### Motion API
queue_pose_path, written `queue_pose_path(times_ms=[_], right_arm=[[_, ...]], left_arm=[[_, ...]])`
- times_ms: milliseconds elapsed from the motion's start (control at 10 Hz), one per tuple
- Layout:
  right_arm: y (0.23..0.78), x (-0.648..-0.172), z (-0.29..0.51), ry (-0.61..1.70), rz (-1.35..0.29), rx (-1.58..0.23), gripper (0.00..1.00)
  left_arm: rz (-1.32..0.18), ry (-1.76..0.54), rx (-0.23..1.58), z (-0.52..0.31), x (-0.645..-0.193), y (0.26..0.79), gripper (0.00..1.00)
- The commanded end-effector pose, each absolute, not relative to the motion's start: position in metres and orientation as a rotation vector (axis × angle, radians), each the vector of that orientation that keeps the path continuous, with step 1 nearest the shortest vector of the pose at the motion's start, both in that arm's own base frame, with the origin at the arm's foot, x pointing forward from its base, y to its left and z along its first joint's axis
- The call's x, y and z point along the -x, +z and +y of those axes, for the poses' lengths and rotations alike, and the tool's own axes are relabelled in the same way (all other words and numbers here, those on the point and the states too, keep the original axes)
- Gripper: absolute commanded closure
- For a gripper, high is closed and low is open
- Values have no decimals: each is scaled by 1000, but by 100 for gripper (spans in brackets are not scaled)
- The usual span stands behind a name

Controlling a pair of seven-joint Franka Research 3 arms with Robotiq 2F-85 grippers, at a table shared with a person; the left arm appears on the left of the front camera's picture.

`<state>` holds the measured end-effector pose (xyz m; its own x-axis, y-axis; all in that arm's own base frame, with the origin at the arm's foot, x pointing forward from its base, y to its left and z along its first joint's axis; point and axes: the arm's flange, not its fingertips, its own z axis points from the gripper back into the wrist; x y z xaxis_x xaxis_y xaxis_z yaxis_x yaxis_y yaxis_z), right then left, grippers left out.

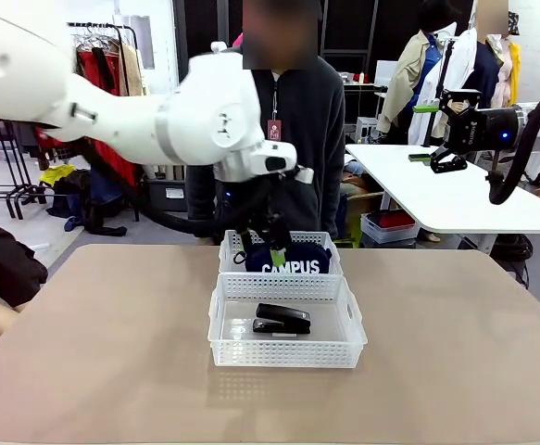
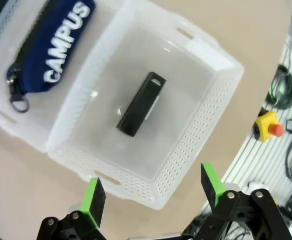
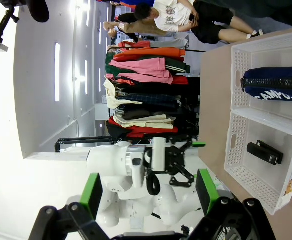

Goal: Distribute items into two baskets.
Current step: Place the picked Stapler into the Organizing basket as instructed by the person.

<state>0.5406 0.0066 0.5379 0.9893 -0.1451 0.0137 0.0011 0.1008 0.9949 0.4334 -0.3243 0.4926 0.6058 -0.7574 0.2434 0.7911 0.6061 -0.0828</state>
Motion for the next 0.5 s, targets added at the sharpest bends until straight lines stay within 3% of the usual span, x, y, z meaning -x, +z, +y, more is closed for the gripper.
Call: queue_pose_path(times_ms=[0, 400], right_arm=[[540, -539, 7, -105, -119, -1467, 0], [540, -539, 7, -105, -119, -1467, 0]], left_arm=[[-270, -855, 206, -296, -409, 493, 0], [-231, -865, 195, -309, -427, 501, 0]])
